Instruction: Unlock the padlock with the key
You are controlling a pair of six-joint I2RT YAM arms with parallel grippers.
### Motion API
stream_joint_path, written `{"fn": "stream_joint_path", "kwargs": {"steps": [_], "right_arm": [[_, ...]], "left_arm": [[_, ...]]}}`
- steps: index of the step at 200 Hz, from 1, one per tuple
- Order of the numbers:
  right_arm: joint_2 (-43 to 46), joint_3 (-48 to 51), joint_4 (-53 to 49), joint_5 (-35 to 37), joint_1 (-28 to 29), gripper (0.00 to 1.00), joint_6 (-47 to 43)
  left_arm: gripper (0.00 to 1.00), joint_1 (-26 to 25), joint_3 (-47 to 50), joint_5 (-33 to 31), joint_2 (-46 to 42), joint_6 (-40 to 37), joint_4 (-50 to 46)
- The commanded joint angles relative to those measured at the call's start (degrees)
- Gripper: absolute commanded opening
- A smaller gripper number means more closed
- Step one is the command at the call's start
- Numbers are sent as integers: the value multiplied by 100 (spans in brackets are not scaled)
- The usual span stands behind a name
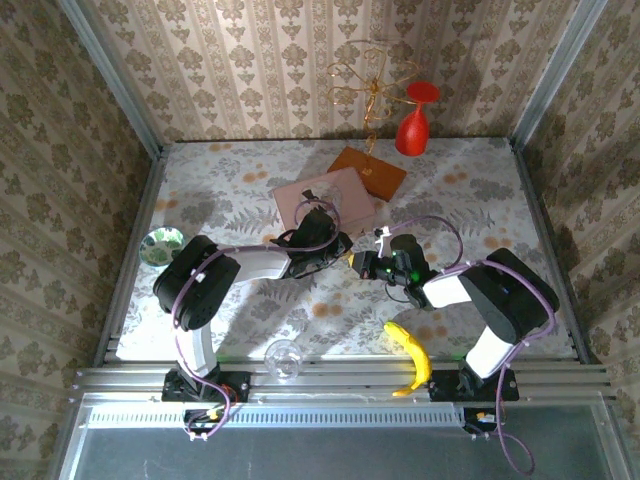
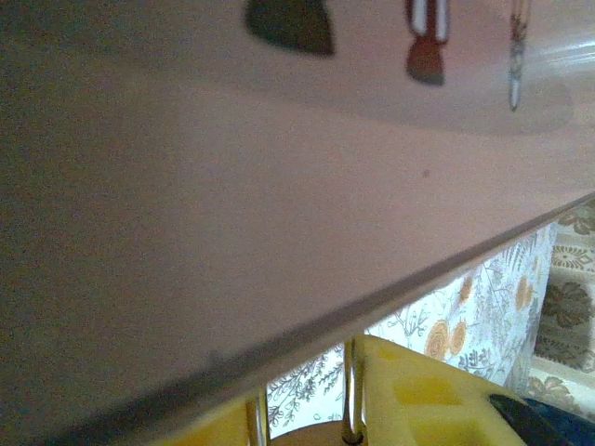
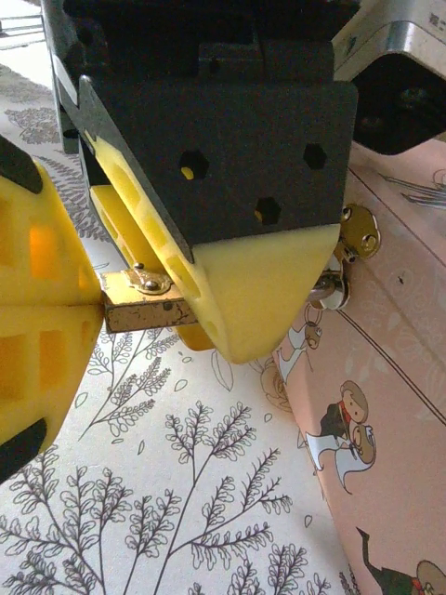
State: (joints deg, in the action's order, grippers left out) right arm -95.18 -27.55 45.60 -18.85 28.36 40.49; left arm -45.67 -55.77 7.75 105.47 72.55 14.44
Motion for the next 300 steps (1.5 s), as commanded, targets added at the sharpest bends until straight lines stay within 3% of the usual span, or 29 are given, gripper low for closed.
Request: {"fn": "stream_joint_path", "kwargs": {"steps": [1, 59, 107, 162, 227, 259, 286, 300], "right_arm": [[342, -317, -170, 504, -155, 0, -287], [599, -506, -1121, 578, -182, 0, -575], [478, -614, -1153, 415, -185, 0, -538], [1088, -828, -3252, 1148, -149, 0, -841], [1489, -1136, -5228, 2186, 177, 10, -683], [1221, -1389, -5418, 2395, 504, 14, -462], [974, -1561, -5348, 2379, 656, 17, -337], [849, -1683, -5409, 2399, 713, 19, -273]], "left_arm": [[0, -135, 164, 579, -168, 145, -91], [0, -130, 114, 596, -141, 147, -83], [0, -117, 118, 555, -113, 171, -72], [0, -86, -40, 123, 10, -381, -645], [12, -187, -230, 130, 530, -401, -688], [21, -214, -225, 74, 614, -382, -687], [22, -230, -154, 8, 649, -348, -714], [29, -248, -112, -1, 668, -321, -701]]}}
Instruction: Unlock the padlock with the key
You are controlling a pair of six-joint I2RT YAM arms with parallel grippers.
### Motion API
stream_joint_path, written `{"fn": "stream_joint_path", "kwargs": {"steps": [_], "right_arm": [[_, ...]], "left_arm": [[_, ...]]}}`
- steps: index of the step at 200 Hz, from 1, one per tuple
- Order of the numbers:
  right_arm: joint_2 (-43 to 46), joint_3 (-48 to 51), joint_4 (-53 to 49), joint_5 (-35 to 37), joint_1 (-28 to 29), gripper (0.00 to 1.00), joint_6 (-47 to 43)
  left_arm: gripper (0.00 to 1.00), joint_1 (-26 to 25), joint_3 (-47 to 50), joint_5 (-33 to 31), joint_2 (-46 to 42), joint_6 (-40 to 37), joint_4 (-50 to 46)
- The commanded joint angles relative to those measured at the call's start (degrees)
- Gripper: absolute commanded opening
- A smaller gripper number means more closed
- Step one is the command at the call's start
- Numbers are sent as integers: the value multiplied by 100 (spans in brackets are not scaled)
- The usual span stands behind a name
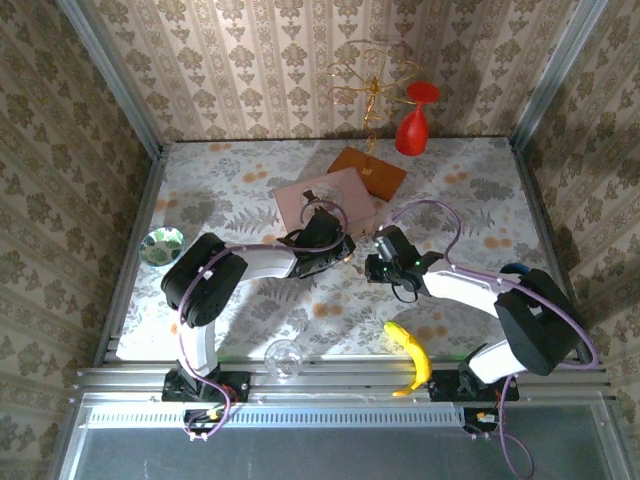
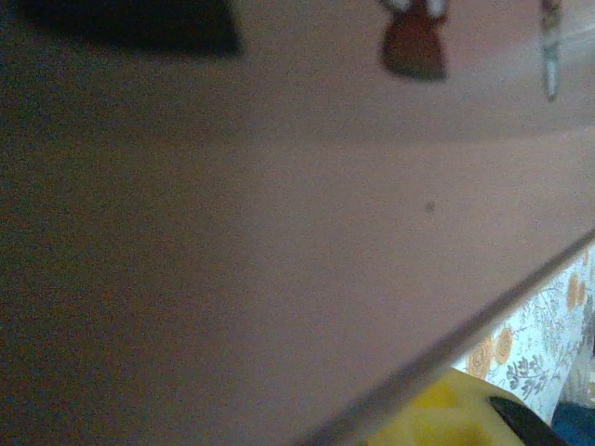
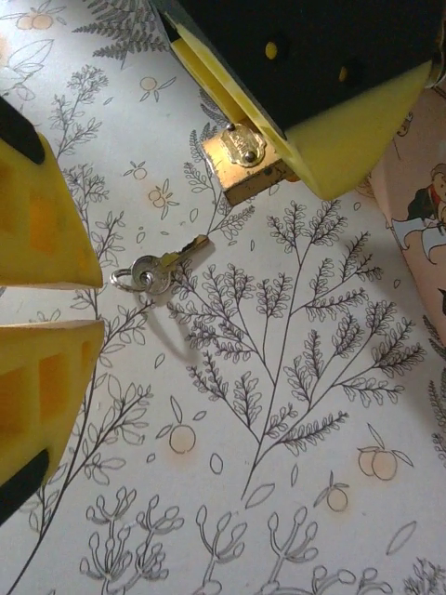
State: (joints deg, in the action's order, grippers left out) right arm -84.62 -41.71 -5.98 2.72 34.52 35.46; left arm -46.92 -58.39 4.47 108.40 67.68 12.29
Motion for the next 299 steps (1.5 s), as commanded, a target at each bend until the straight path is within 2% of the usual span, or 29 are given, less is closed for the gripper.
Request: {"fn": "stream_joint_path", "kwargs": {"steps": [1, 33, 76, 88, 101, 138, 166, 257, 299], "right_arm": [[-214, -276, -257, 244, 102, 19, 236], [-426, -468, -374, 335, 212, 25, 338], [-627, -507, -308, 290, 249, 27, 467], [-682, -497, -253, 275, 255, 26, 511], [-752, -496, -167, 227, 249, 26, 549], [-1009, -504, 130, 40, 248, 26, 619], [-1143, -522, 258, -11, 248, 26, 679], [-1206, -548, 387, -62, 230, 17, 672], [-968, -444, 365, -47, 212, 0, 637]], "left_arm": [[30, -120, 151, 326, 375, 166, -479], [42, -133, 214, 302, 356, 202, -438], [44, -122, 283, 212, 220, 140, -447], [48, -124, 318, 195, 176, 136, -447], [55, -124, 377, 179, 109, 140, -452], [83, -87, 563, 111, -135, 116, -481], [100, -71, 657, 98, -291, 46, -535], [100, -72, 649, -119, -613, -183, -755], [100, -53, 748, -245, -867, -249, -797]]}}
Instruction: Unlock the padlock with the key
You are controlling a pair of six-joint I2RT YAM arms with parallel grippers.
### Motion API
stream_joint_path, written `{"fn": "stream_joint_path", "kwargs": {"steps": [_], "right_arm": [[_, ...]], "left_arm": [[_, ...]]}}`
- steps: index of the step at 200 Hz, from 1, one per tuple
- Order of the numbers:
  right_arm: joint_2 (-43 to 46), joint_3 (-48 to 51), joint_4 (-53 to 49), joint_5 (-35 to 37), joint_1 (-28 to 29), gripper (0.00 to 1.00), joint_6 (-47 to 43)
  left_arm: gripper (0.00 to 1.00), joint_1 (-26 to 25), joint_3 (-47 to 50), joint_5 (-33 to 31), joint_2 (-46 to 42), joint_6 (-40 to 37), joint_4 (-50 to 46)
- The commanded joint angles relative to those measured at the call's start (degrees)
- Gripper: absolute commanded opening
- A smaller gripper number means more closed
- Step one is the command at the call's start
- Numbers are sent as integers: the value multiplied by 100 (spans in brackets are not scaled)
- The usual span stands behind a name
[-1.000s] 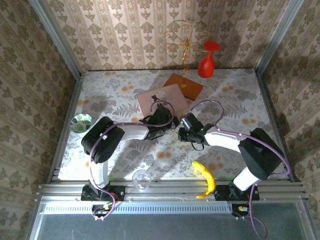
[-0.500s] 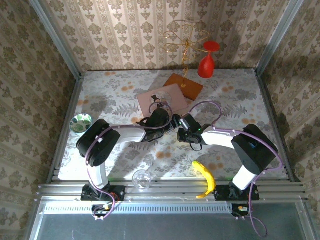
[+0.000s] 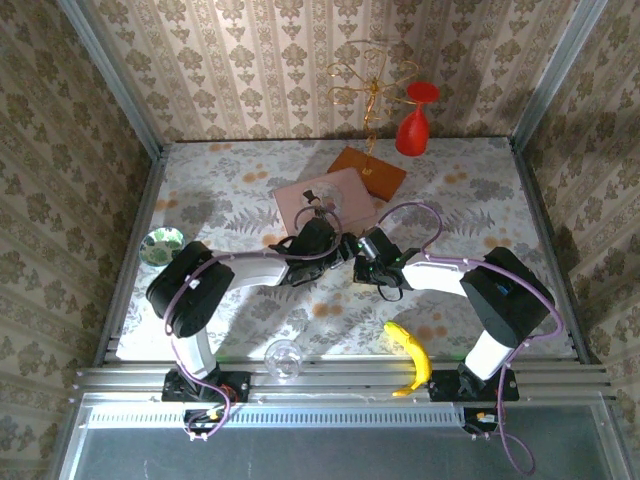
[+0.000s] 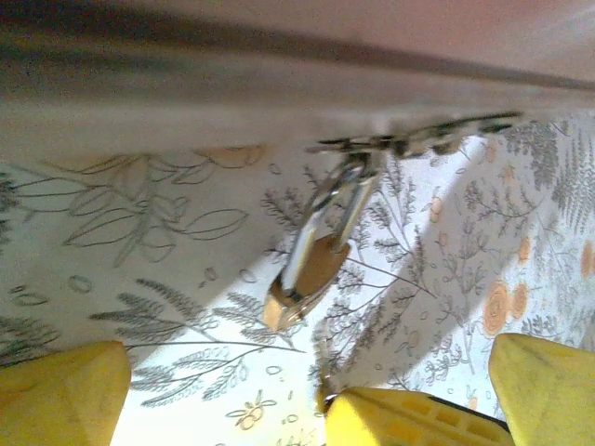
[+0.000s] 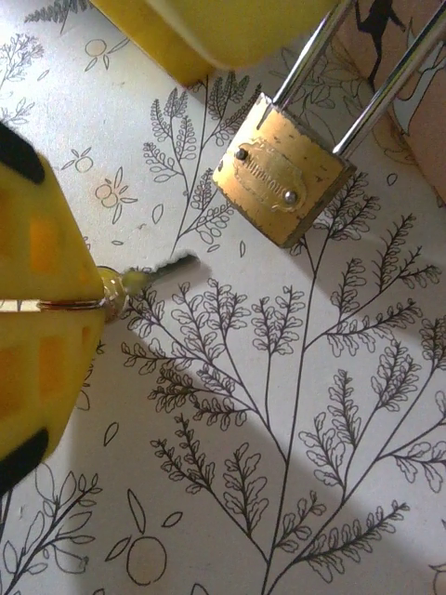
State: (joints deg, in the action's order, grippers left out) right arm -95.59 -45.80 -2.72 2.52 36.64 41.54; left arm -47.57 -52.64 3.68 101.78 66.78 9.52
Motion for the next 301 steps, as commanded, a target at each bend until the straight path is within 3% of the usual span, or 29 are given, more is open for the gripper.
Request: {"fn": "stream_joint_path", "kwargs": {"steps": [1, 52, 115, 158, 219, 260, 301], "right_arm": [[137, -30, 41, -30, 0, 0, 25], [792, 130, 119, -527, -134, 0, -252], [2232, 136, -432, -1055, -219, 0, -2140], [2998, 519, 181, -1707, -219, 0, -2915], [3221, 599, 611, -2148, -210, 0, -2924], [3314, 606, 628, -2205, -193, 0, -2941], [3345, 618, 608, -2226, -168, 0, -2946]], "left_arm": [[100, 12, 174, -166, -212, -163, -520], [100, 138, 389, -66, -772, -454, -445], [95, 618, 1007, -56, -2400, -795, -509], [81, 982, 914, 1209, -2954, -1323, -488], [65, 1005, 267, 3185, -2804, -2258, -661], [52, 978, 255, 3643, -2573, -2136, -450], [49, 961, 202, 3843, -2309, -1958, -48]]}}
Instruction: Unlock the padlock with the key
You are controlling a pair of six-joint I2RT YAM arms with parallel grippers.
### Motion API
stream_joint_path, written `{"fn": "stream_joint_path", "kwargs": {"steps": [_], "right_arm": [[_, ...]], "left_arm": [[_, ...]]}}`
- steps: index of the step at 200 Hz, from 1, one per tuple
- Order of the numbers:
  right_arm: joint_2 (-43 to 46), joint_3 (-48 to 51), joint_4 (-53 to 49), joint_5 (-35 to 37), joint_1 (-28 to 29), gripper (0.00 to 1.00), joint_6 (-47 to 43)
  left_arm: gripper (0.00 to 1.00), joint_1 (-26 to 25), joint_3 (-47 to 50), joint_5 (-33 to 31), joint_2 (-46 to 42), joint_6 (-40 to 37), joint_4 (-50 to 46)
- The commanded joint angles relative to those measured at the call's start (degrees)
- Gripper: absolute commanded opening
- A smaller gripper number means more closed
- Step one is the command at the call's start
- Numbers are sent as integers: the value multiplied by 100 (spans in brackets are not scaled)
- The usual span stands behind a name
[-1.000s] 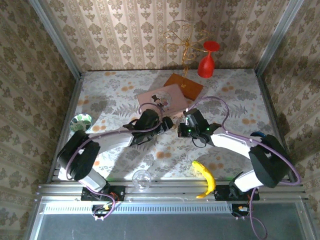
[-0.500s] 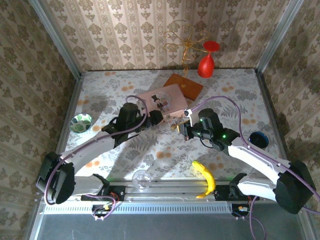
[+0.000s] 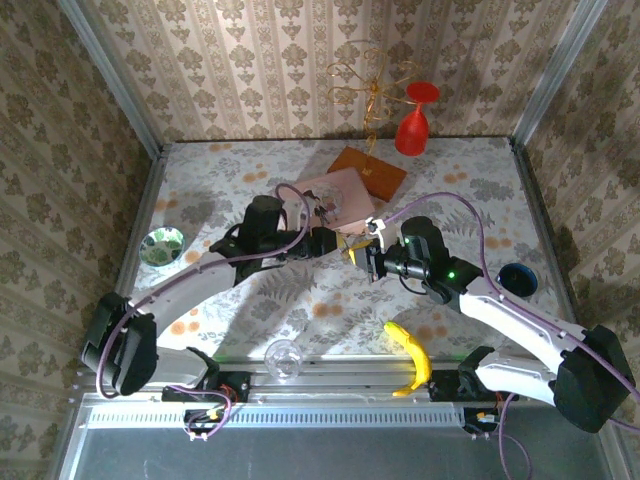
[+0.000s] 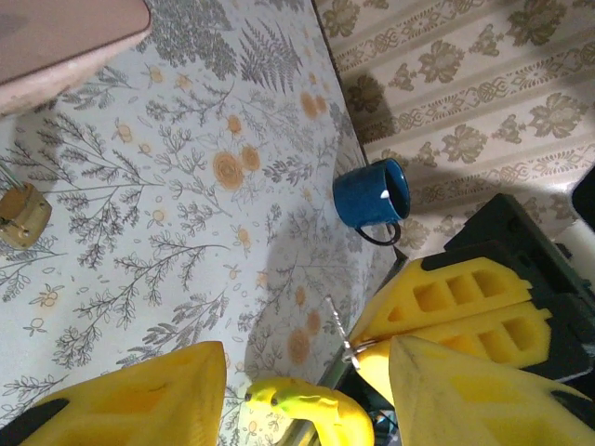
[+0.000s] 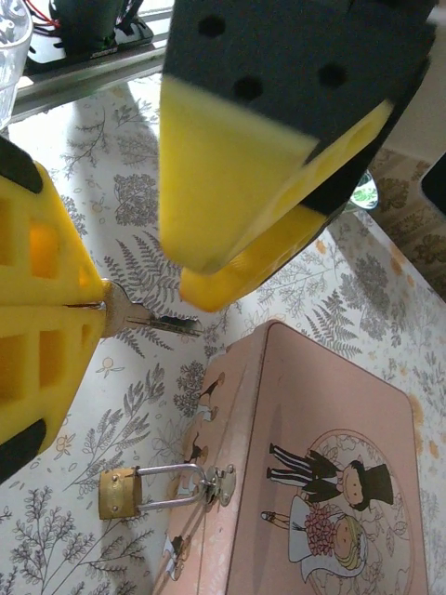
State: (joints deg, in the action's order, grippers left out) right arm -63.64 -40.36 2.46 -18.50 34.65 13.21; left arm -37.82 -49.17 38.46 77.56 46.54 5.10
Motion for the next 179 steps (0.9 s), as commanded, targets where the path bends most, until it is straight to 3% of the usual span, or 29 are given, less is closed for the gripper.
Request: {"fn": "stream_joint_path", "kwargs": {"steps": [1, 60, 103, 141, 154, 179], "right_arm": [[150, 73, 93, -121, 27, 0, -111], [164, 103, 106, -128, 41, 0, -115], [160, 116, 127, -127, 42, 0, -94], [160, 149, 158, -92, 43, 0, -67], [159, 160, 184, -69, 51, 0, -51], [166, 201, 239, -29, 41, 0, 29]], "left_arm": [[49, -14, -146, 378, 116, 74, 412], [43, -15, -198, 573, 433, 393, 981], [32, -15, -146, 722, 682, 719, 1500], [14, -6, -128, 769, 768, 806, 1654], [0, -4, -121, 760, 761, 804, 1660], [0, 50, 9, 622, 653, 762, 1734]]}}
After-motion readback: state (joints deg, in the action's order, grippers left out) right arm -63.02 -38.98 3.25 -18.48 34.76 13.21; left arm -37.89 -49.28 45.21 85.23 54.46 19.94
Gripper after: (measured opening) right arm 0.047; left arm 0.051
